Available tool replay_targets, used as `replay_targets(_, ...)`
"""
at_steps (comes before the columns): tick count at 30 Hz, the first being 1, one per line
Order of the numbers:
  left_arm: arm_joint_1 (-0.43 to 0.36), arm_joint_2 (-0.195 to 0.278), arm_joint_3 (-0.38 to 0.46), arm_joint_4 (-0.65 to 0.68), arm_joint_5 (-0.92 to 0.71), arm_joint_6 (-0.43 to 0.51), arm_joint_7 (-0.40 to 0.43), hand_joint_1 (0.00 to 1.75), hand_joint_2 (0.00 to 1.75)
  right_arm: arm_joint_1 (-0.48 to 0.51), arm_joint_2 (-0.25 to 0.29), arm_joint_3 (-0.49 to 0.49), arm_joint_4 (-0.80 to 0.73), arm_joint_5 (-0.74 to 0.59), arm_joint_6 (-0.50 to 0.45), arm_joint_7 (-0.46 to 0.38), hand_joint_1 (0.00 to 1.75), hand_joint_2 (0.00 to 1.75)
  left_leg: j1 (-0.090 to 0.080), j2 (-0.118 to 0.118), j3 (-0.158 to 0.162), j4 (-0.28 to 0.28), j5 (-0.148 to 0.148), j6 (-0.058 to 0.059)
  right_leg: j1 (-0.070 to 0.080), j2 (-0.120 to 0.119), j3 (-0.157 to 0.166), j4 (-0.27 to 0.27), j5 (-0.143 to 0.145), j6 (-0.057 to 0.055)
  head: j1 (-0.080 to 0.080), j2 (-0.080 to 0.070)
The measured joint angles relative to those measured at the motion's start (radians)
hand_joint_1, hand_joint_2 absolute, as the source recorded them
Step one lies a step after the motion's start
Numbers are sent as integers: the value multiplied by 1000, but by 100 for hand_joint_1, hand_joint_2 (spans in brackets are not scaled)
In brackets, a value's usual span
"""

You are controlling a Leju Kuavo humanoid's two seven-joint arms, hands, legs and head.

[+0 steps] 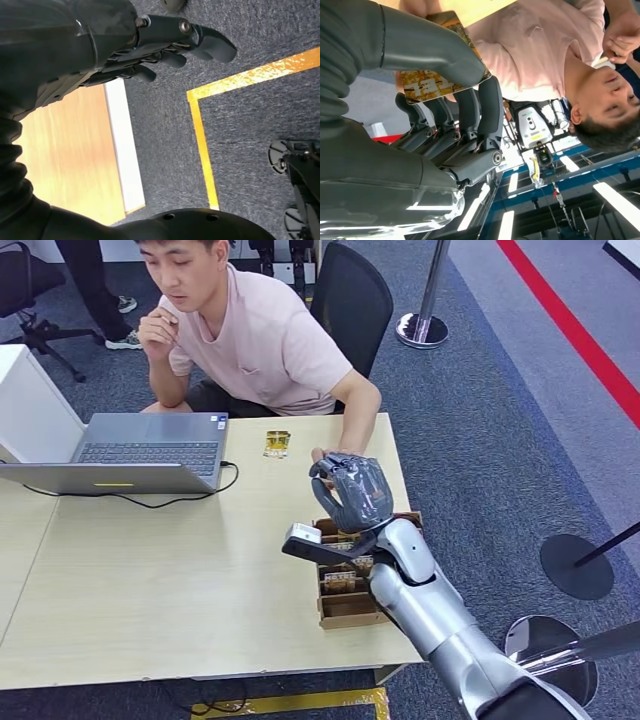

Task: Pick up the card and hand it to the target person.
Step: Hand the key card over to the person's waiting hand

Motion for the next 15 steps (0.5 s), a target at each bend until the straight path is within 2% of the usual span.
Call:
replay_targets(8, 0, 0, 0, 0, 0, -3, 4, 0, 175, -92, 56, 4, 163, 7, -10, 16, 147, 175, 0, 0, 0, 0, 0, 0, 0, 0, 0, 0, 0, 0, 0, 0)
replay_targets(12, 0, 0, 0, 0, -1, -11, -2, 0, 175, -125, 78, 10, 224, 12, -13, 25, 0, 175, 0, 0, 0, 0, 0, 0, 0, 0, 0, 0, 0, 0, 0, 0)
replay_targets(13, 0, 0, 0, 0, -1, -13, -5, 0, 175, -133, 82, 12, 238, 11, -15, 25, 0, 175, 0, 0, 0, 0, 0, 0, 0, 0, 0, 0, 0, 0, 0, 0)
replay_targets(15, 1, 0, 0, 0, -2, -11, -10, 0, 87, -148, 90, 15, 267, 8, -23, 25, 0, 175, 0, 0, 0, 0, 0, 0, 0, 0, 0, 0, 0, 0, 0, 0)
